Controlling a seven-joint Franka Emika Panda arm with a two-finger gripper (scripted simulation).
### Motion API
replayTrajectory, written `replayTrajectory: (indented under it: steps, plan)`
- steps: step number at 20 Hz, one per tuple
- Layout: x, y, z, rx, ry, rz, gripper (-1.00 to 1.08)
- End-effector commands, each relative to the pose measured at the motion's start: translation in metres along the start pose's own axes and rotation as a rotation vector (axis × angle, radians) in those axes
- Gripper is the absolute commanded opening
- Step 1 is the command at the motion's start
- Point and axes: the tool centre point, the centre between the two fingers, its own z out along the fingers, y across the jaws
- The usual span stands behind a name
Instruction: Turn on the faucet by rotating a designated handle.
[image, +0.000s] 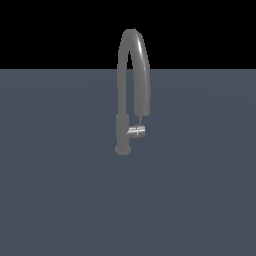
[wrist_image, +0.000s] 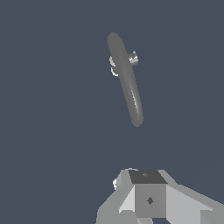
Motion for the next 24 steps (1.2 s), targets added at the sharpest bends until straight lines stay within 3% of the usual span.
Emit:
replayTrajectory:
  steps: [1,24]
  plan:
    - [0.013,0.000,0.003,0.026,-0.033,0.027,-1.00]
    - [0.137,0.012,0.054,0.305,-0.385,0.317,-1.00]
